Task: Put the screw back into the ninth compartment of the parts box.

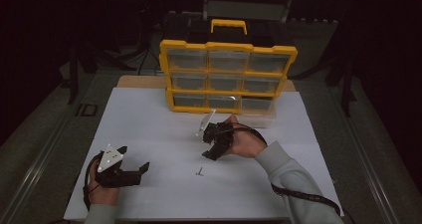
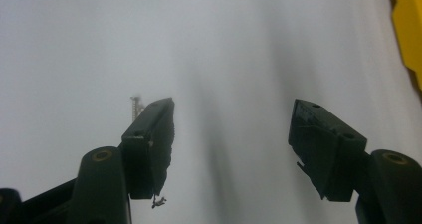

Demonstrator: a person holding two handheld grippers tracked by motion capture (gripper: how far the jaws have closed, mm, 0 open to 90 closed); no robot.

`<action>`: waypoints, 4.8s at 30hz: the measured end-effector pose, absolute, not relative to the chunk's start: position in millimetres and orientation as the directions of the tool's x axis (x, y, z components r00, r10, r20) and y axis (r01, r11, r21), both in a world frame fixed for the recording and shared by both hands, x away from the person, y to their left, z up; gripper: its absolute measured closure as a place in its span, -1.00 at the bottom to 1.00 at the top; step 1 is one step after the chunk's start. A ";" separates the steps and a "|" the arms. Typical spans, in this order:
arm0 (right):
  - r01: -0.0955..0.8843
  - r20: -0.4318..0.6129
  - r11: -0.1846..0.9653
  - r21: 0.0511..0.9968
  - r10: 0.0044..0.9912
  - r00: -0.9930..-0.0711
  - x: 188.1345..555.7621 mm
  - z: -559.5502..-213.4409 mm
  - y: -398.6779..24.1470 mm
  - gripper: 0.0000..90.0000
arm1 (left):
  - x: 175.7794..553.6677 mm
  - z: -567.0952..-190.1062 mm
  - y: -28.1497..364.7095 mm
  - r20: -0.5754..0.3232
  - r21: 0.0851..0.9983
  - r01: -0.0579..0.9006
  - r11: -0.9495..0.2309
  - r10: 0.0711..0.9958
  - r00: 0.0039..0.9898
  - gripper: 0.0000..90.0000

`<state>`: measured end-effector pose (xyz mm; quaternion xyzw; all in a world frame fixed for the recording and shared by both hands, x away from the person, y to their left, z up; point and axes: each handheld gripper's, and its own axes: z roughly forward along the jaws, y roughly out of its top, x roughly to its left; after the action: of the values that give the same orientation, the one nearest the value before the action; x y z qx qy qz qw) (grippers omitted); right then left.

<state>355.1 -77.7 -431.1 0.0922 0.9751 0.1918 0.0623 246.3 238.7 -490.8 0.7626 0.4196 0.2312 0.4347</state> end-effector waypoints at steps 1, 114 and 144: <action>0.155 -0.083 0.911 0.382 0.201 -0.976 354.2 -432.5 -77.0 -0.24 | 246.3 -490.7 238.7 -0.012 0.857 0.439 -0.270 0.841 0.541 -0.90; 0.056 0.030 0.973 0.223 0.050 -0.998 349.6 -485.6 -48.6 0.96 | 246.4 -491.3 238.7 -0.013 0.854 0.443 -0.272 0.841 0.541 -0.90; 0.078 0.001 0.967 0.243 0.080 -0.997 355.9 -463.5 -66.3 0.95 | 246.1 -491.0 238.9 -0.012 0.856 0.440 -0.271 0.841 0.540 -0.90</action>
<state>355.9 -66.3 -463.5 0.0398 0.9917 0.1225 0.0046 246.1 238.9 -491.0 0.7628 0.4201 0.2311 0.4338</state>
